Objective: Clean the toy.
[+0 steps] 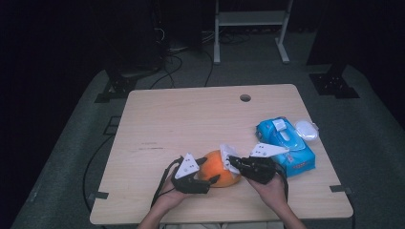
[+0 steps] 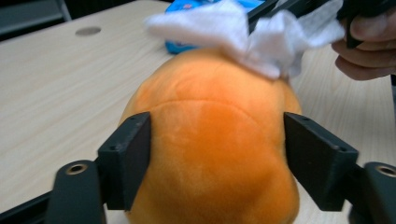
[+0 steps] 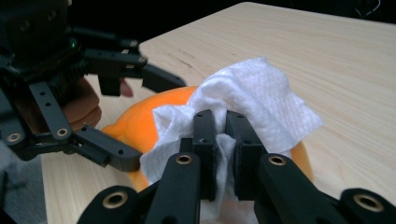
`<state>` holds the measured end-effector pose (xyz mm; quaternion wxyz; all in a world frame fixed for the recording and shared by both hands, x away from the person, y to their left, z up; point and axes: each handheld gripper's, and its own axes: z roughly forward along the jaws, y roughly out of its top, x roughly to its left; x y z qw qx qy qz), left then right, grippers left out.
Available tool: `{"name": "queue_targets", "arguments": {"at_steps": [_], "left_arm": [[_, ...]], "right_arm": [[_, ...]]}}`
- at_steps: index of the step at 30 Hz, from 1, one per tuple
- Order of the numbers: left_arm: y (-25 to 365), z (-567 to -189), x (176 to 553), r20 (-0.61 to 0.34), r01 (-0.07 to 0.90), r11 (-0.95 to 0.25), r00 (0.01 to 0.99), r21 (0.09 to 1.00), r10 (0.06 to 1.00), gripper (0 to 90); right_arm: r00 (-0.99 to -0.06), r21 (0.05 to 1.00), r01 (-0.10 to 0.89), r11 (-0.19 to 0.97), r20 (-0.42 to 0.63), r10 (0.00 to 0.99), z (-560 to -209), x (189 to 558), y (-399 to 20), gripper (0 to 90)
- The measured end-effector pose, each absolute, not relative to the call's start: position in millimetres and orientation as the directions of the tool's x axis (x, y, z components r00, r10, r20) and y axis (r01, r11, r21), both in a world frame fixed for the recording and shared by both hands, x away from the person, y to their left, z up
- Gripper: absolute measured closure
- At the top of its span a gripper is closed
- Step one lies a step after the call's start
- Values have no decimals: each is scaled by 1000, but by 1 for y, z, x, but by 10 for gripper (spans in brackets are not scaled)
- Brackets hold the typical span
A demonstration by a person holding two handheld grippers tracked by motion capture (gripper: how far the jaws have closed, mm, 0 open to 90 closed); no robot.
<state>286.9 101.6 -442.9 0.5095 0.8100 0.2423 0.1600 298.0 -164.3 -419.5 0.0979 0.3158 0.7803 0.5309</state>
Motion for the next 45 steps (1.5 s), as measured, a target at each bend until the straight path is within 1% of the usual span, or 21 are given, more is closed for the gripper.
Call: {"name": "queue_targets", "arguments": {"at_steps": [3, 7, 9, 10, 12, 14, 15, 19, 21, 24, 26, 27, 29, 30, 31, 33, 35, 37, 39, 42, 45], "left_arm": [[107, -446, 290, -31, 271, -340, 820, 901, 572, 279], [108, -446, 289, -23, 274, -351, 816, 895, 578, 291], [109, -446, 289, -16, 278, -358, 809, 892, 587, 301], [111, -448, 290, -24, 279, -350, 810, 894, 586, 301], [112, -450, 291, -39, 285, -328, 805, 901, 593, 301], [110, -449, 291, -22, 275, -340, 804, 899, 594, 303], [109, -449, 290, -18, 272, -343, 806, 899, 592, 304], [108, -448, 288, -27, 271, -354, 826, 895, 563, 304], [110, -443, 289, -85, 292, -322, 845, 901, 528, 275], [120, -435, 295, -184, 327, -213, 845, 921, 502, 193], [122, -433, 300, -186, 323, -190, 837, 927, 515, 181], [121, -433, 302, -172, 323, -204, 828, 924, 533, 151], [116, -440, 305, -148, 332, -260, 829, 907, 539, 139], [114, -446, 307, -154, 344, -272, 829, 899, 538, 178], [114, -449, 307, -159, 352, -279, 828, 893, 537, 178], [111, -446, 306, -146, 375, -317, 814, 871, 562, 330], [107, -444, 301, -85, 344, -352, 810, 870, 580, 396], [108, -447, 299, -80, 345, -344, 798, 873, 597, 420], [111, -449, 300, -93, 358, -328, 787, 874, 610, 433], [112, -449, 302, -116, 374, -308, 779, 875, 616, 435], [115, -450, 303, -126, 380, -293, 771, 877, 624, 435]], "right_arm": [[-741, 876, 421, 236, 182, 646, -430, 303, -177, 819], [-695, 852, 475, 219, 211, 687, -441, 307, -189, 819], [-717, 870, 432, 235, 174, 675, -429, 300, -179, 818], [-717, 870, 432, 235, 174, 675, -429, 300, -179, 818], [-760, 888, 389, 246, 159, 630, -421, 294, -171, 817], [-773, 891, 371, 264, 139, 618, -417, 292, -166, 817], [-771, 886, 373, 274, 132, 623, -419, 292, -165, 817], [-725, 861, 451, 234, 201, 659, -434, 303, -178, 816], [-721, 858, 463, 222, 219, 657, -435, 305, -180, 815], [-765, 872, 404, 276, 157, 625, -432, 299, -174, 813], [-802, 878, 380, 293, 154, 577, -432, 297, -172, 812], [-813, 879, 366, 306, 142, 564, -432, 296, -170, 812], [-820, 879, 352, 321, 125, 559, -433, 294, -167, 812], [-814, 876, 363, 318, 132, 566, -433, 295, -168, 813], [-814, 876, 363, 318, 132, 566, -433, 295, -168, 814], [-795, 868, 399, 294, 169, 582, -437, 299, -172, 816], [-781, 864, 429, 263, 209, 588, -440, 303, -176, 817], [-753, 854, 450, 261, 205, 626, -443, 307, -182, 819], [-723, 839, 462, 286, 170, 670, -444, 309, -187, 819], [-741, 855, 450, 260, 194, 643, -438, 304, -186, 819], [-782, 877, 390, 280, 155, 604, -428, 296, -171, 820]]}}
